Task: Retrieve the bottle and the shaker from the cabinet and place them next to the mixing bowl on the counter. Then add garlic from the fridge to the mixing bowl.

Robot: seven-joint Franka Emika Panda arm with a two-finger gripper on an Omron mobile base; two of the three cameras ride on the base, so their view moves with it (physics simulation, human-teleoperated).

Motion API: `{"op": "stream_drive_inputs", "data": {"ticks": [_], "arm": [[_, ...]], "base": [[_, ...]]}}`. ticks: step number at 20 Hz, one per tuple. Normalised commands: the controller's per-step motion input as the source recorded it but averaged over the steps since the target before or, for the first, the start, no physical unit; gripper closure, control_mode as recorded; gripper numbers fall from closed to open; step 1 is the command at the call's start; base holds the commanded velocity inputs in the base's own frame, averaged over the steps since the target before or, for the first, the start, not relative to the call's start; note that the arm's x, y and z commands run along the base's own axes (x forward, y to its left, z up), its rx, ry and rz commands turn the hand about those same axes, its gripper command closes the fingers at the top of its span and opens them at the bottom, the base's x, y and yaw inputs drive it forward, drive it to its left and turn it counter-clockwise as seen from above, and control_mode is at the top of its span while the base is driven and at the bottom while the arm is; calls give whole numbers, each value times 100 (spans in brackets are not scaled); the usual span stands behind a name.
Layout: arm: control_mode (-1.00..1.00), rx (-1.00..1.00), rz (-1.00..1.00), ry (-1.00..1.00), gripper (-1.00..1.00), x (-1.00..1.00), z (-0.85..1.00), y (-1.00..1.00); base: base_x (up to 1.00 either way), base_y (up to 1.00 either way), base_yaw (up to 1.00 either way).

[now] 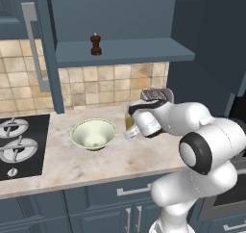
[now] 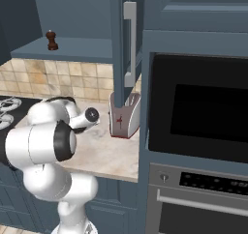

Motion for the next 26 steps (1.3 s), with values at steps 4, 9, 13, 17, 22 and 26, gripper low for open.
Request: {"op": "stream_drive_inputs", "data": {"ticks": [4, 9, 13, 17, 22, 26], "arm": [[-100, 0, 0, 0, 100, 8, -29, 0], [-100, 0, 0, -1, 100, 7, -25, 0], [-100, 0, 0, -6, 100, 1, -27, 0], [-100, 0, 0, -7, 100, 0, -26, 0], [-100, 0, 0, -11, 100, 0, -8, 0], [-100, 0, 0, -10, 100, 1, 0, 1]], "base": [[0, 0, 0], [0, 0, 0], [0, 0, 0], [0, 0, 0], [0, 0, 0], [0, 0, 0]]}}
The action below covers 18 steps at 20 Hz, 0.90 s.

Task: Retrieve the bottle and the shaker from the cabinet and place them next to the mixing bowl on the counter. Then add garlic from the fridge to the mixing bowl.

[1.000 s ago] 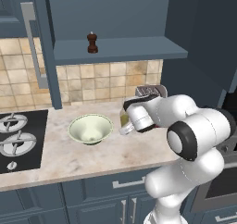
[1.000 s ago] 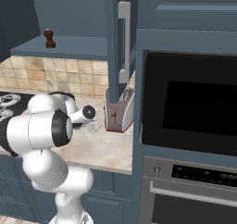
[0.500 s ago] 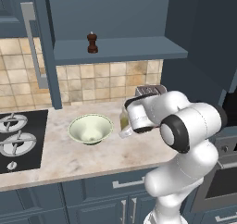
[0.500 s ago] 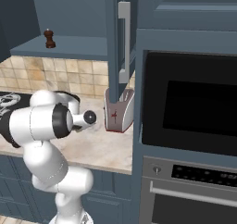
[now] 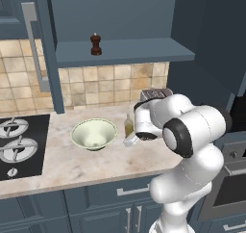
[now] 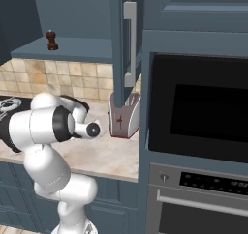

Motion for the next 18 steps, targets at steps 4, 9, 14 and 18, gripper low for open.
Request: {"op": "stream_drive_inputs", "data": {"ticks": [4, 9, 14, 18], "arm": [[-100, 0, 0, -6, 100, 5, 0, 3], [-100, 0, 0, 0, 100, 17, 0, 8], [-100, 0, 0, 0, 100, 23, 0, 1], [-100, 0, 0, 0, 100, 17, 0, 13]], "base": [[0, 0, 0], [0, 0, 0], [0, 0, 0], [0, 0, 0]]}}
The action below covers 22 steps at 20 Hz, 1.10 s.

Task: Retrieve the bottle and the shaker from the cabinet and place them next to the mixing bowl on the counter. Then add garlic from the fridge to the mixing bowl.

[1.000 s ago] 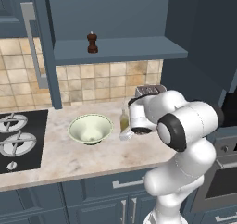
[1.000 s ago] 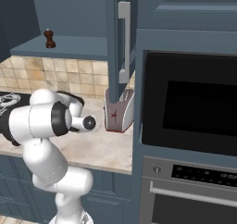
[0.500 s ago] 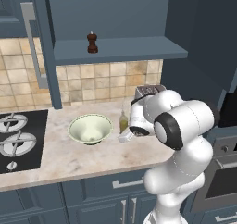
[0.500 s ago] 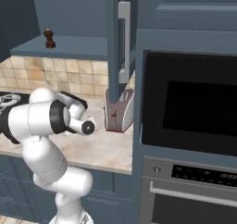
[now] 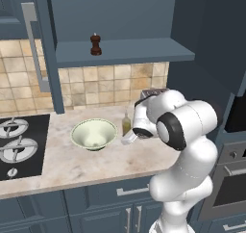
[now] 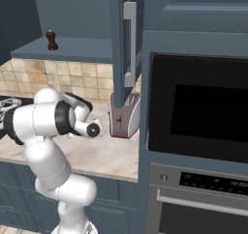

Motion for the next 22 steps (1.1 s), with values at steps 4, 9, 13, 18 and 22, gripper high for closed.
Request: {"op": "stream_drive_inputs", "data": {"ticks": [4, 9, 13, 18, 22], "arm": [[-100, 0, 0, 0, 100, 14, -1, 17], [-100, 0, 0, 0, 100, 0, -2, 5], [-100, 0, 0, 0, 100, 0, 0, 0], [-100, 0, 0, 0, -100, 0, 0, 0], [-100, 0, 0, 0, -100, 0, 0, 0]], "base": [[0, 0, 0], [0, 0, 0], [0, 0, 0], [0, 0, 0], [0, 0, 0]]}}
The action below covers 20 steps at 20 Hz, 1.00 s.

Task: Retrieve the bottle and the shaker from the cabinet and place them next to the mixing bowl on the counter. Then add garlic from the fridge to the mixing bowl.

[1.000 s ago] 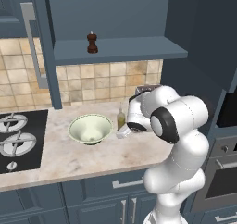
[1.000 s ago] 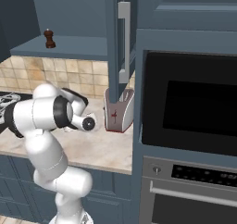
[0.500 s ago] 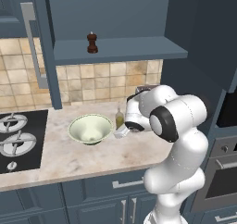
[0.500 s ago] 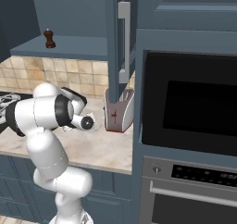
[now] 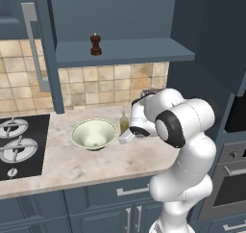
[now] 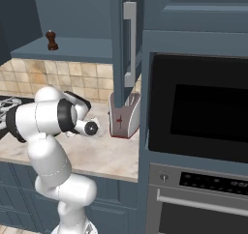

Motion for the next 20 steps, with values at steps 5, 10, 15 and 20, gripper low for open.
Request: {"op": "stream_drive_inputs", "data": {"ticks": [5, 10, 15, 20], "arm": [[-100, 0, 0, 1, -100, 0, 0, 0], [-100, 0, 0, 0, -100, 0, 0, -4], [-100, 0, 0, 0, -100, -2, 0, -11], [-100, 0, 0, 0, -100, -8, 5, -3]], "base": [[0, 0, 0], [0, 0, 0], [0, 0, 0], [0, 0, 0]]}}
